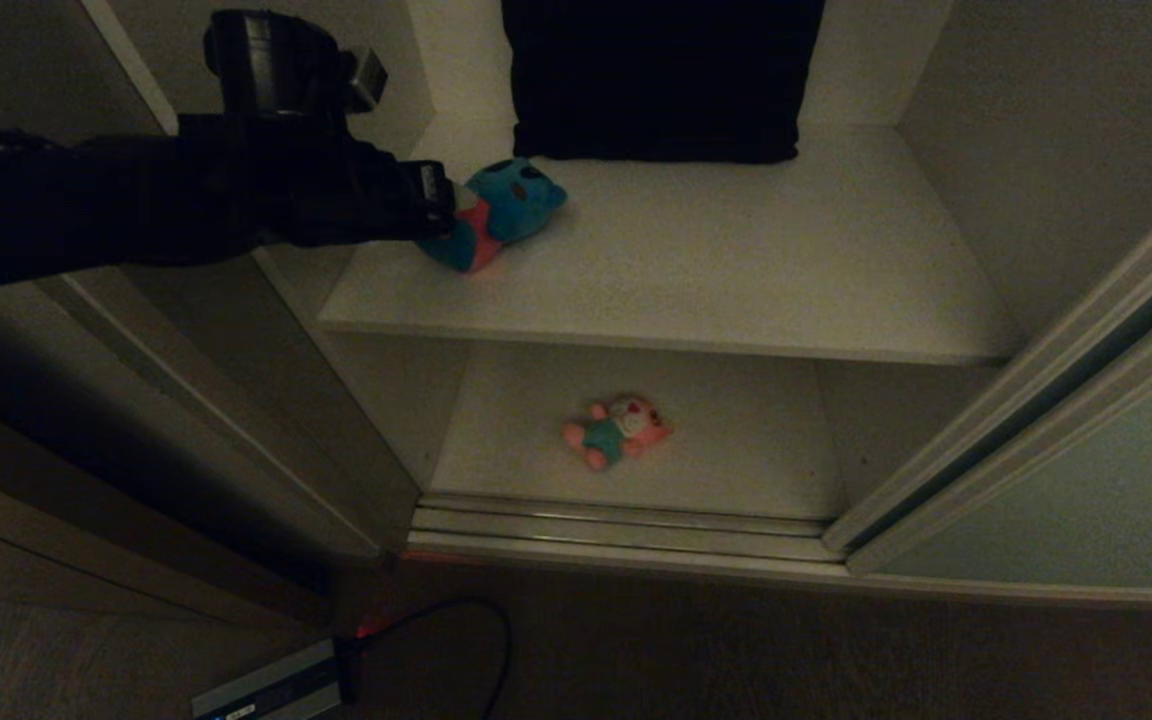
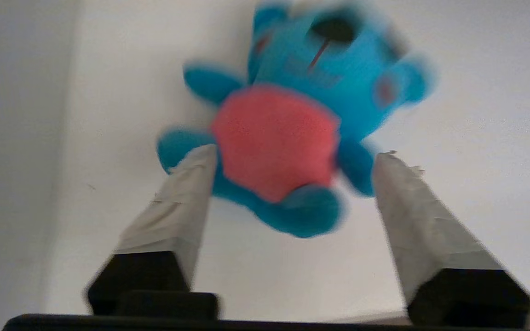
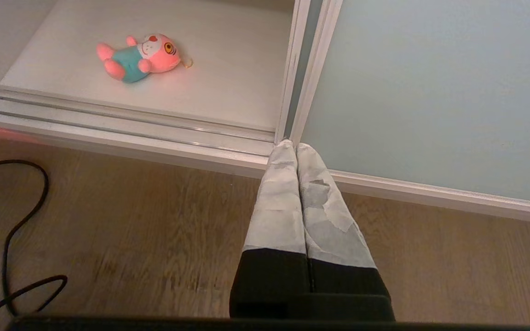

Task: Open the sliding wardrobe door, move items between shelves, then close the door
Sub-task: Place the blue doll on the higher shelf, then place the pink doll on the higher shelf

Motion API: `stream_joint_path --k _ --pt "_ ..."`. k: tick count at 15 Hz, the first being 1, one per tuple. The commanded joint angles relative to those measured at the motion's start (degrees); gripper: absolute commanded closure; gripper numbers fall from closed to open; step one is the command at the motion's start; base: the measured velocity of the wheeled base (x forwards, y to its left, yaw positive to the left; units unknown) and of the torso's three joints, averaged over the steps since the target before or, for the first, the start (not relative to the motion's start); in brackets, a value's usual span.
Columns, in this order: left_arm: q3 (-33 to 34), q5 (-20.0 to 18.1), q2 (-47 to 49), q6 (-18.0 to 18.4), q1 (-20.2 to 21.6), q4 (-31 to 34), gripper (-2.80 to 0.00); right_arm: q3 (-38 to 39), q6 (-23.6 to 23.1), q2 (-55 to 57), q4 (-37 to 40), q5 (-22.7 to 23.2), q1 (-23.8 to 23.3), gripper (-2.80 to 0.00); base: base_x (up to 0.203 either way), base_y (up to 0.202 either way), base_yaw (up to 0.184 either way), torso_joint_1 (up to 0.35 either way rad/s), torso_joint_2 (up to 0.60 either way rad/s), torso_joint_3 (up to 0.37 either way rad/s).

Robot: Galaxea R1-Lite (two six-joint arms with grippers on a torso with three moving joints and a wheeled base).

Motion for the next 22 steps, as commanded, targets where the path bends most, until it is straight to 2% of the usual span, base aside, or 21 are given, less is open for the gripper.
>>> stream_joint_path --k 1,2,3,4,6,9,13,16,20,21,22 --pt "0.3 -0.5 -7.8 -0.7 -0.2 0.7 -2.8 0.2 0.0 0.1 0.0 0.0 0.0 0.0 0.0 0.0 0.0 0.0 0.0 0.0" --pt "1.3 -0.8 -11.2 -0.9 -0.6 1.7 -2.8 0.2 0.0 0.1 0.0 0.0 0.0 0.0 0.0 0.0 0.0 0.0 0.0 0.0" --pt "3.2 -1.2 -14.9 -0.9 -1.0 2.9 -1.64 0.2 0.0 0.1 0.0 0.0 0.0 0.0 0.0 0.0 0.0 0.0 0.0 0.0" --pt "6.2 -1.7 -19.2 -0.8 -1.4 4.1 0.0 0.3 0.0 0.1 0.0 0.0 0.0 0.0 0.0 0.0 0.0 0.0 0.0 0.0" --pt "15.5 -3.2 -29.7 0.2 -1.8 5.7 0.0 0.2 0.0 0.1 0.0 0.0 0.0 0.0 0.0 0.0 0.0 0.0 0.0 0.0" --pt "35.8 -4.2 -49.1 4.0 -1.1 6.7 0.0 0.2 0.0 0.1 0.0 0.0 0.0 0.0 0.0 0.0 0.0 0.0 0.0 0.0" --pt "61.8 -5.3 -75.6 6.2 5.8 10.1 0.0 0.2 0.0 0.1 0.0 0.0 0.0 0.0 0.0 0.0 0.0 0.0 0.0 0.0" --pt "78.1 -6.1 -94.0 6.8 10.7 14.1 0.0 0.2 0.0 0.1 0.0 0.0 0.0 0.0 0.0 0.0 0.0 0.0 0.0 0.0" --pt "96.5 -6.5 -111.1 6.8 13.7 16.5 0.0 0.2 0.0 0.0 0.0 0.0 0.0 0.0 0.0 0.0 0.0 0.0 0.0 0.0" --pt "100.6 -6.0 -113.5 6.9 14.0 16.5 0.0 0.2 0.0 0.1 0.0 0.0 0.0 0.0 0.0 0.0 0.0 0.0 0.0 0.0" --pt "102.9 -3.6 -114.1 4.9 14.2 15.6 0.0 0.2 0.0 0.0 0.0 0.0 0.0 0.0 0.0 0.0 0.0 0.0 0.0 0.0"
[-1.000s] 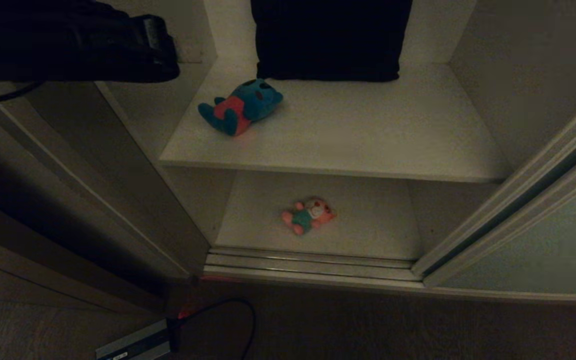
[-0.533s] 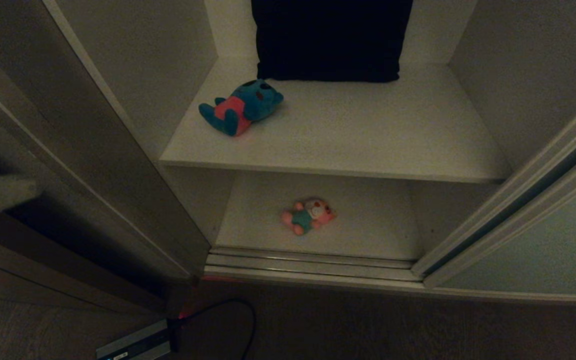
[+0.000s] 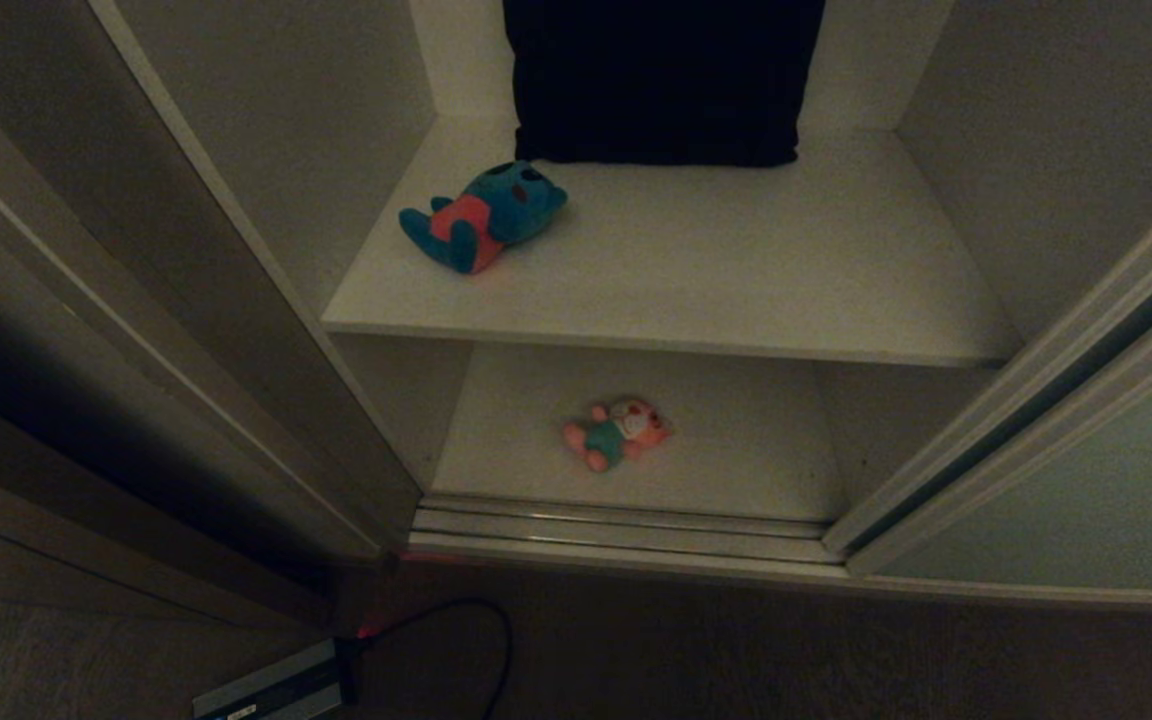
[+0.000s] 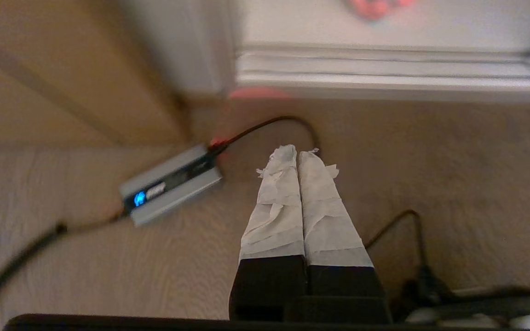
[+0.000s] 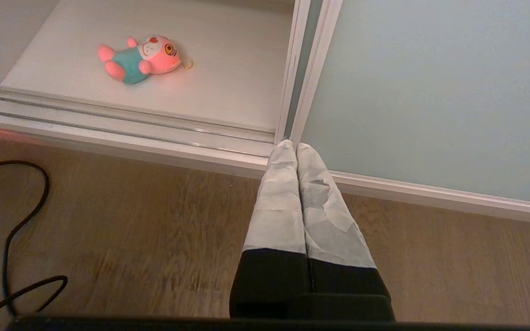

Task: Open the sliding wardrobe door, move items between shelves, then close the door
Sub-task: Place the pink doll on the higher shelf

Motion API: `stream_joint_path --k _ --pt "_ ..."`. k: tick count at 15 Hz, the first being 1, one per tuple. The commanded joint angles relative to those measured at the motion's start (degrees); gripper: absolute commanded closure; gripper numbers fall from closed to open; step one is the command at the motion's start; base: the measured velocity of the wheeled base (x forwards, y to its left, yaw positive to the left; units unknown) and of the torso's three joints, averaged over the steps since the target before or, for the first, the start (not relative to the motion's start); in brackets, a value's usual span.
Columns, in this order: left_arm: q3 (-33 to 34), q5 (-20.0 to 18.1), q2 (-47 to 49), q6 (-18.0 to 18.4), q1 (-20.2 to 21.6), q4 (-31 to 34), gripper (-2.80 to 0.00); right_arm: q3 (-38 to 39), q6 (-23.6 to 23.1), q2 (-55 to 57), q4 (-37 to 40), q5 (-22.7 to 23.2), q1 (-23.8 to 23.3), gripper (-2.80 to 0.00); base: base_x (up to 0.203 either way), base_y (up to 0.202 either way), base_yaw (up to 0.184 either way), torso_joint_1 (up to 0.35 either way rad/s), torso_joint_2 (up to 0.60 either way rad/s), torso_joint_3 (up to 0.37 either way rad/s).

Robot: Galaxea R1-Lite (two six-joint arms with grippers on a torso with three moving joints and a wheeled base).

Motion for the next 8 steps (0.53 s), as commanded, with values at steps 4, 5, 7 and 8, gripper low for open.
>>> stream_joint_path --k 4,5,7,8 --pt "5.4 3.2 -6.6 -1.8 0.5 -1.9 0.0 0.2 0.0 0.1 0.0 0.1 0.0 0.0 0.0 0.0 0.0 0.0 0.0 0.0" --pt "6.2 4.0 -6.7 0.1 0.5 -2.0 0.0 0.2 0.0 0.0 0.0 0.1 0.0 0.0 0.0 0.0 0.0 0.0 0.0 0.0" --pt "7.4 6.4 -6.6 3.3 0.5 -3.7 0.0 0.2 0.0 0.1 0.0 0.1 0.0 0.0 0.0 0.0 0.0 0.0 0.0 0.0" --pt "7.2 5.8 -6.7 3.2 0.5 -3.3 0.0 0.2 0.0 0.1 0.0 0.1 0.0 0.0 0.0 0.0 0.0 0.0 0.0 0.0"
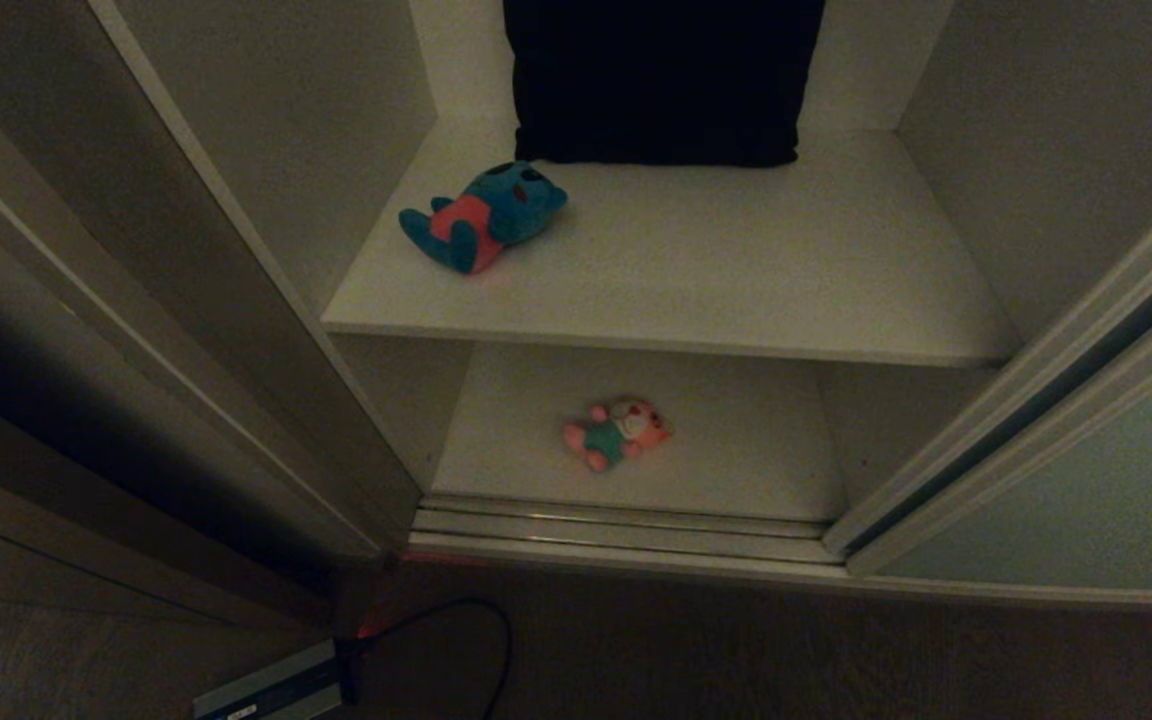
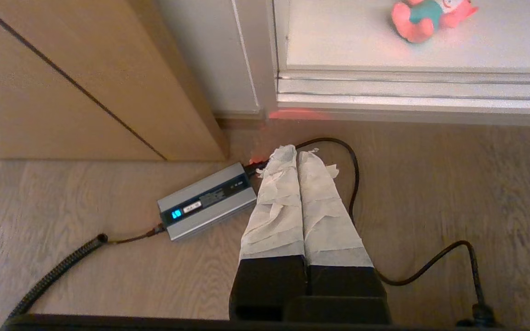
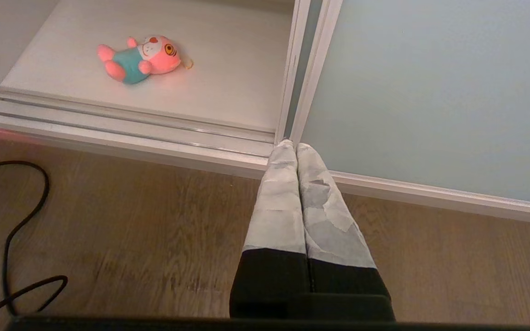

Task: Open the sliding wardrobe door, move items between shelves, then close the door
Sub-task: Place the pink doll on the higher shelf

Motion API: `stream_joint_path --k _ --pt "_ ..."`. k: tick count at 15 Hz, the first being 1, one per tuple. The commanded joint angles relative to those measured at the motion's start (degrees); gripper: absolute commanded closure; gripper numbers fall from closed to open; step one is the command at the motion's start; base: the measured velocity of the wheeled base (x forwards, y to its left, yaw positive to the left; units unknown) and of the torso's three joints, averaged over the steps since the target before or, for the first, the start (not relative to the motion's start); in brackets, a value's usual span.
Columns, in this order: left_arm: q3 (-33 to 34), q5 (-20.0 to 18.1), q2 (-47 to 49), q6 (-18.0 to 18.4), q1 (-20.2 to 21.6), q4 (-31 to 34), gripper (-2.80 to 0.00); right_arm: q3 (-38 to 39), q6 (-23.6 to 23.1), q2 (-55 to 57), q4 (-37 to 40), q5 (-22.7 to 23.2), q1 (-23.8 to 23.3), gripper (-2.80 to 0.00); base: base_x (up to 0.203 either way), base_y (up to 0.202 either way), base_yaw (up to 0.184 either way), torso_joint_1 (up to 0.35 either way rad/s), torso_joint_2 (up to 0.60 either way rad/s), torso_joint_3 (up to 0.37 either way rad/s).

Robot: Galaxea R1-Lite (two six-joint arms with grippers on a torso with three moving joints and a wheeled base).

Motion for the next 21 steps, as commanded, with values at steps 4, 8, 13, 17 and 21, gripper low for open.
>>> stream_joint_path --k 4,8,13,17,21 --pt "0.4 -2.2 0.0 -0.1 0.0 0.4 0.0 0.2 -0.1 0.1 0.0 0.0 0.0 0.0 0.0 0.0 0.0 0.0 0.0 0.0" --pt "0.5 -2.2 0.0 -0.3 0.0 0.2 0.0 0.2 -0.1 0.1 0.0 0.0 0.0 0.0 0.0 0.0 0.0 0.0 0.0 0.0" --pt "0.5 -2.0 0.0 -1.8 0.0 0.2 0.0 0.2 -0.1 0.1 0.0 0.0 0.0 0.0 0.0 0.0 0.0 0.0 0.0 0.0" --pt "0.5 -1.1 0.0 -2.4 0.0 0.1 0.0 0.2 -0.1 0.1 0.0 0.0 0.0 0.0 0.0 0.0 0.0 0.0 0.0 0.0" --pt "0.5 -1.1 0.0 -2.1 -0.1 0.1 0.0 0.2 -0.1 0.1 0.0 0.0 0.0 0.0 0.0 0.0 0.0 0.0 0.0 0.0"
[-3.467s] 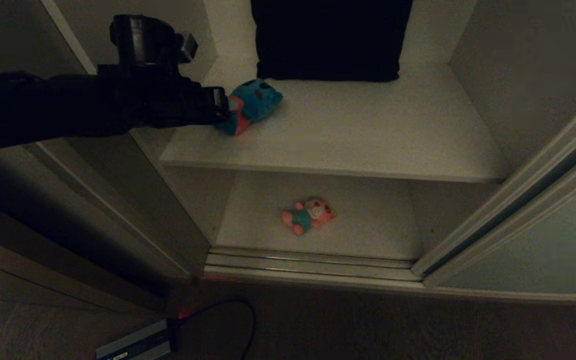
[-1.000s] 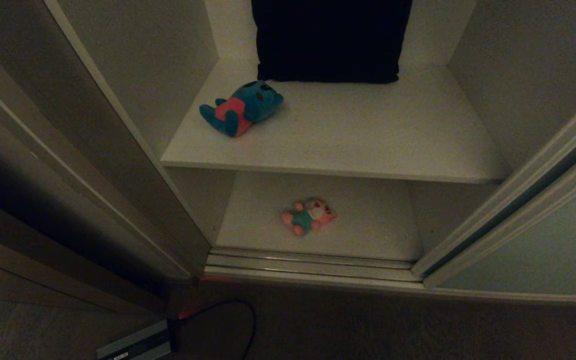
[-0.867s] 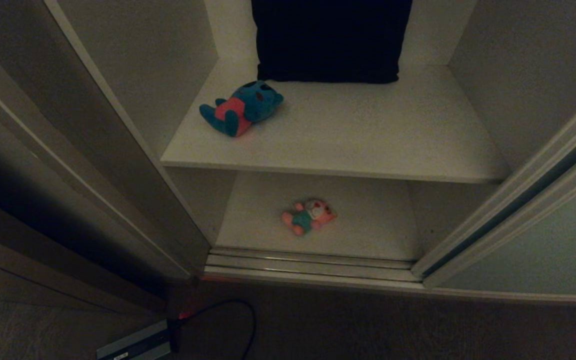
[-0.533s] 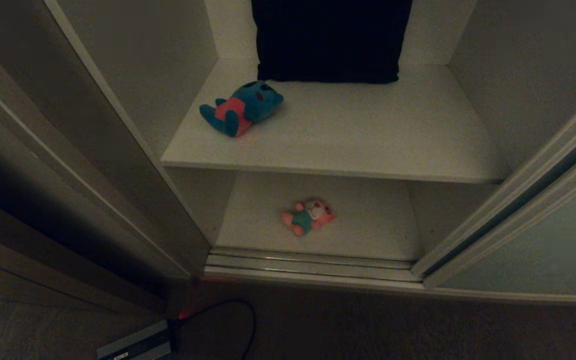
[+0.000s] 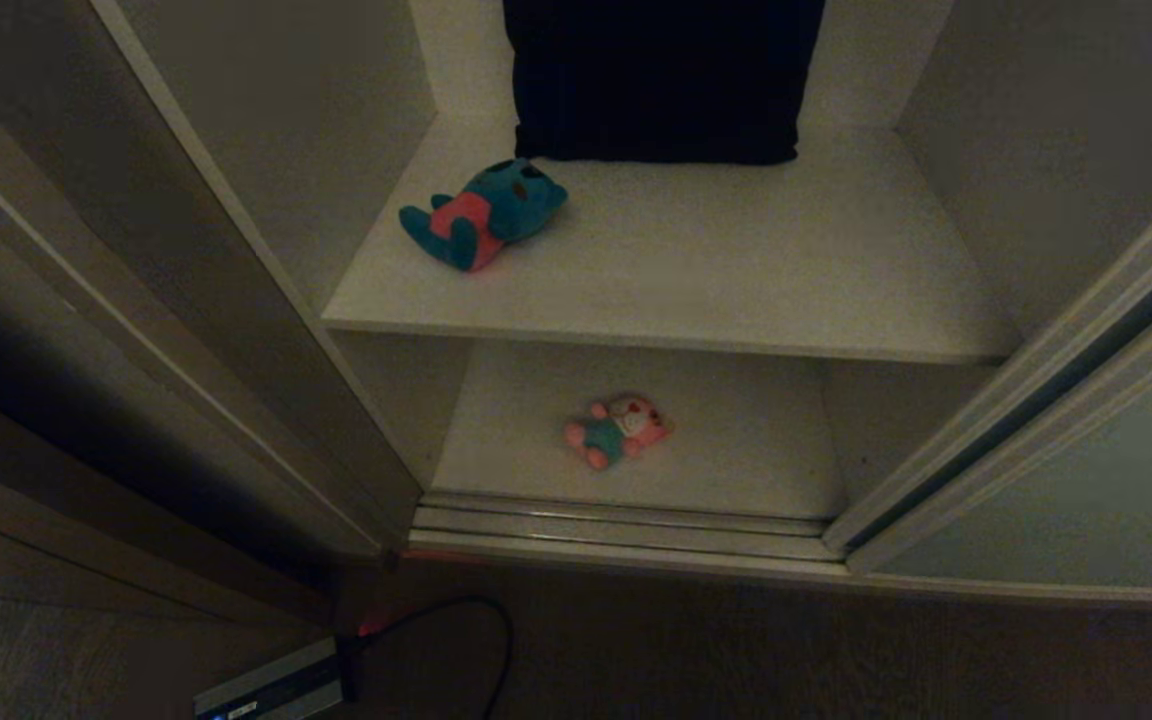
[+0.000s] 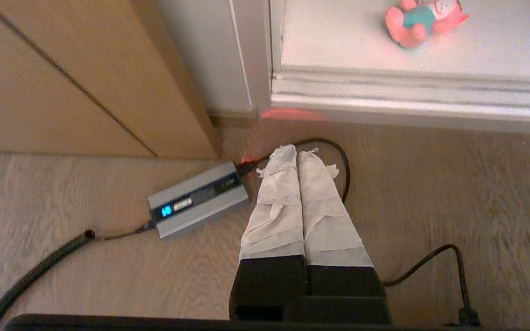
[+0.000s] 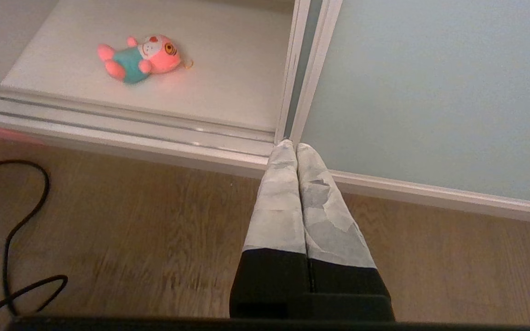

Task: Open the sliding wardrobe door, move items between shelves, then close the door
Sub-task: Place the pink doll on the higher shelf

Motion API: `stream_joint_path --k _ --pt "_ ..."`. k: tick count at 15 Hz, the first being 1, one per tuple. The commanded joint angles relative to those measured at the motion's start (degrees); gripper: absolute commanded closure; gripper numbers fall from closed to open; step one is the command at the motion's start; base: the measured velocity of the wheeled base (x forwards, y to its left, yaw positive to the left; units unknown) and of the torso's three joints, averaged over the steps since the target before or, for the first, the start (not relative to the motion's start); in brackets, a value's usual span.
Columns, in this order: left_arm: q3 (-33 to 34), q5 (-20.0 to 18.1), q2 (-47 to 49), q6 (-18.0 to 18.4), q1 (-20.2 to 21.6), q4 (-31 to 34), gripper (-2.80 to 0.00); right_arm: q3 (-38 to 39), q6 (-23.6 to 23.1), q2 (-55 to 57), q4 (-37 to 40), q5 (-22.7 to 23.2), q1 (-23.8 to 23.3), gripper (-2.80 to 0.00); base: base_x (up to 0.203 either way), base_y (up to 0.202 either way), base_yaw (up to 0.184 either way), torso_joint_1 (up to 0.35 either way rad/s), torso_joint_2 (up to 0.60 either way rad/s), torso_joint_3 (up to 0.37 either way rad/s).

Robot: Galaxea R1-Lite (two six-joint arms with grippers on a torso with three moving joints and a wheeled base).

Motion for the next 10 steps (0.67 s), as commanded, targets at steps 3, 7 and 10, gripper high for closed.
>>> stream_joint_path --k 3,7,10 --pt "0.0 0.0 0.2 0.0 0.0 0.1 0.0 0.2 0.0 0.1 0.0 0.0 0.0 0.0 -0.171 0.0 -0.001 0.001 0.0 0.001" --pt "0.0 -0.1 0.2 0.6 0.0 0.1 0.0 0.2 0.0 0.1 0.0 0.0 0.0 0.0 -0.15 0.0 0.0 0.0 0.0 0.001" --pt "0.0 -0.1 0.2 0.4 0.0 0.1 0.0 0.2 0.0 0.1 0.0 0.0 0.0 0.0 0.0 0.0 0.0 0.0 0.0 0.0"
